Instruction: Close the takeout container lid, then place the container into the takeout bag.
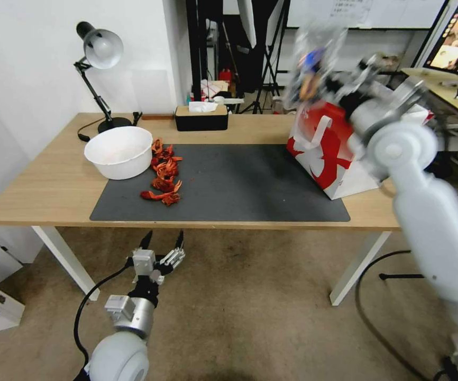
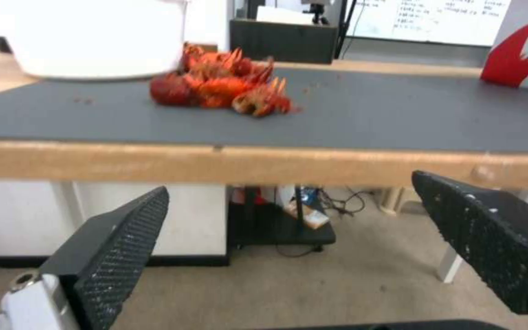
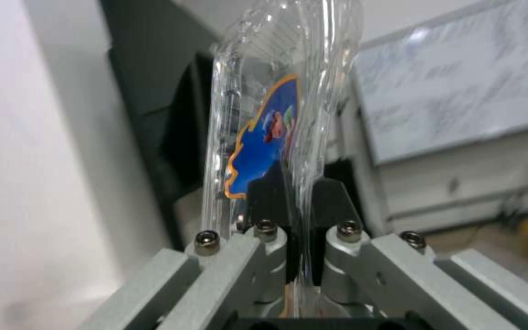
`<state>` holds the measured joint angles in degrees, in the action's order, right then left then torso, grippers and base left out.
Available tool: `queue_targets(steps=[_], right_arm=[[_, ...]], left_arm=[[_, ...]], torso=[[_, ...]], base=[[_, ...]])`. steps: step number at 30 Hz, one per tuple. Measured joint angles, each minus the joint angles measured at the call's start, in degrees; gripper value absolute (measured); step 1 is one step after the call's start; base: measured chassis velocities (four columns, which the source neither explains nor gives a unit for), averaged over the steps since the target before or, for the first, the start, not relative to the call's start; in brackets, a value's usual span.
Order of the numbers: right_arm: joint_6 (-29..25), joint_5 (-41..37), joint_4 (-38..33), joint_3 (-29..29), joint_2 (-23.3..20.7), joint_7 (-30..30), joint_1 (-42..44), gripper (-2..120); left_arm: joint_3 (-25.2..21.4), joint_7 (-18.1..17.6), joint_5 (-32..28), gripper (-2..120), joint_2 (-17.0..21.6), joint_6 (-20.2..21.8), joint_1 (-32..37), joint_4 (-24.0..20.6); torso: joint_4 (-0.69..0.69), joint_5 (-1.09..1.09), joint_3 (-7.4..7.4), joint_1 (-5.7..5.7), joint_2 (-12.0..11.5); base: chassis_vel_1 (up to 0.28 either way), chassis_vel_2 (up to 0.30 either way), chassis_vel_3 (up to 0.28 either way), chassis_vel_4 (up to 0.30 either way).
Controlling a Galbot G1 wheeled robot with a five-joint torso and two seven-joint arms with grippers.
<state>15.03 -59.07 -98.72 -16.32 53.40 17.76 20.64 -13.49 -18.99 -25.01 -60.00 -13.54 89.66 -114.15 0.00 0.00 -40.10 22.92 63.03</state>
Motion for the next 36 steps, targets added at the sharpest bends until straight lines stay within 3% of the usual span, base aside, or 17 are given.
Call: queue_targets(steps=[2, 7, 16, 23, 25, 27, 36], right_arm=[[-0.87, 3.07, 2.14, -0.38, -2.64, -0.87, -0.76, 0], [-1.10, 6.86, 4.68, -1.52, -6.43, -1.38, 1.05, 0], [1.06, 5.48, 5.86, -1.89, -5.30, -1.51, 4.42, 1], [2.96, 2.32, 5.70, -1.93, -3.63, -0.18, 5.66, 31], [3.06, 2.22, 5.67, -1.92, -3.58, -0.12, 5.73, 32], [3.42, 2.01, 5.49, -1.93, -3.48, 0.04, 6.05, 43], [2.99, 1.39, 4.36, -1.92, -3.73, -0.58, 7.02, 73]], left_arm=[[0.05, 0.13, 0.13, 100, -0.10, -0.38, 0.30, 0.62], [0.68, 0.41, 0.03, 100, -0.14, -0.72, -0.82, 1.81], [0.92, 0.35, -0.23, 100, -0.16, -0.76, -1.68, 2.23], [0.82, 0.34, -0.52, 100, 0.10, -0.62, -2.00, 2.09], [0.81, 0.35, -0.54, 100, 0.16, -0.59, -2.04, 2.06], [0.80, 0.36, -0.62, 100, 0.39, -0.48, -2.30, 2.05], [0.64, 0.41, -1.08, 100, 0.90, -0.43, -2.53, 1.97]], torso=[[0.03, 0.01, 0.00, 0.00, 0.00], [-0.06, 0.05, 0.00, 0.00, 0.00], [0.01, 0.00, -0.01, 0.01, 0.00], [0.01, -0.01, -0.01, 0.01, 0.00], [0.00, 0.00, -0.01, 0.01, 0.00], [0.00, 0.00, -0.01, 0.01, 0.00], [0.00, 0.02, -0.01, 0.01, 0.00]], base=[[0.000, 0.000, 0.000, 0.000], [0.000, 0.000, 0.000, 0.000], [0.000, 0.000, 0.000, 0.000], [0.000, 0.000, 0.000, 0.000], [0.000, 0.000, 0.000, 0.000], [0.000, 0.000, 0.000, 0.000], [0.000, 0.000, 0.000, 0.000]])
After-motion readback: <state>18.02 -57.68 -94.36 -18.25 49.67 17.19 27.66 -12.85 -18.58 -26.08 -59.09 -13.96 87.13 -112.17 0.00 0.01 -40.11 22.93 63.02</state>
